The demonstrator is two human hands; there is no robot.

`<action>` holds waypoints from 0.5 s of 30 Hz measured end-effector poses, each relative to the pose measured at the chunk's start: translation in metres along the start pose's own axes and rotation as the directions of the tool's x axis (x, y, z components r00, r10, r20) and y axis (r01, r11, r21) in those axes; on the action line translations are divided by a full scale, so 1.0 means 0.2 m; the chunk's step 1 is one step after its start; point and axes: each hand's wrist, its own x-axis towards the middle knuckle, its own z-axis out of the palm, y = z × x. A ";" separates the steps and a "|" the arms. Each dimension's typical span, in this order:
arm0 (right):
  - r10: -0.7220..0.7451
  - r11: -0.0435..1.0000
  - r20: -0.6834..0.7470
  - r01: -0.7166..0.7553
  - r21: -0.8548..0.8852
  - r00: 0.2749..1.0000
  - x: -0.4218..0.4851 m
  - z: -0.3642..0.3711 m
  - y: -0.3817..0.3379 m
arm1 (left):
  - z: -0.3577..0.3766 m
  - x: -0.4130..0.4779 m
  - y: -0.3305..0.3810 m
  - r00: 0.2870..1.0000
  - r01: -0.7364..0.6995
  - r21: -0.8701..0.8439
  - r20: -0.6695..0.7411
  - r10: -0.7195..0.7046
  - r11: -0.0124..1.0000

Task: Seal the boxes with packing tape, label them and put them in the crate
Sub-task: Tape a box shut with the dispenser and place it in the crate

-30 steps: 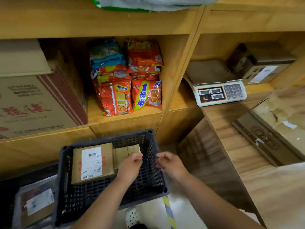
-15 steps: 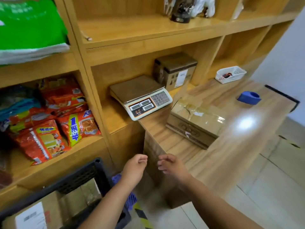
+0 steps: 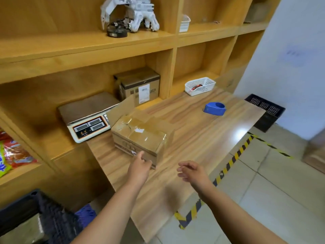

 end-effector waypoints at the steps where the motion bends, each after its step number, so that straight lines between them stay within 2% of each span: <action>1: 0.010 1.000 -0.017 -0.010 0.009 1.000 0.01 -0.08 0.00 | 0.05 0.01 0.05 1.000 0.009 0.008 -0.029 -0.009 1.000; 5: 0.029 0.998 -0.043 -0.027 0.048 0.999 0.10 -0.31 0.02 | 0.20 0.06 0.19 0.989 0.016 0.042 -0.149 -0.009 0.999; 10: 0.056 0.998 0.004 -0.056 0.037 0.998 0.20 -0.45 0.03 | 0.31 0.23 0.27 0.954 0.153 -0.014 -0.260 -0.151 0.988; 15: 0.074 0.997 0.016 -0.074 0.009 0.997 0.39 -0.63 0.03 | 0.44 0.41 0.32 0.881 0.230 -0.073 -0.409 -0.239 0.970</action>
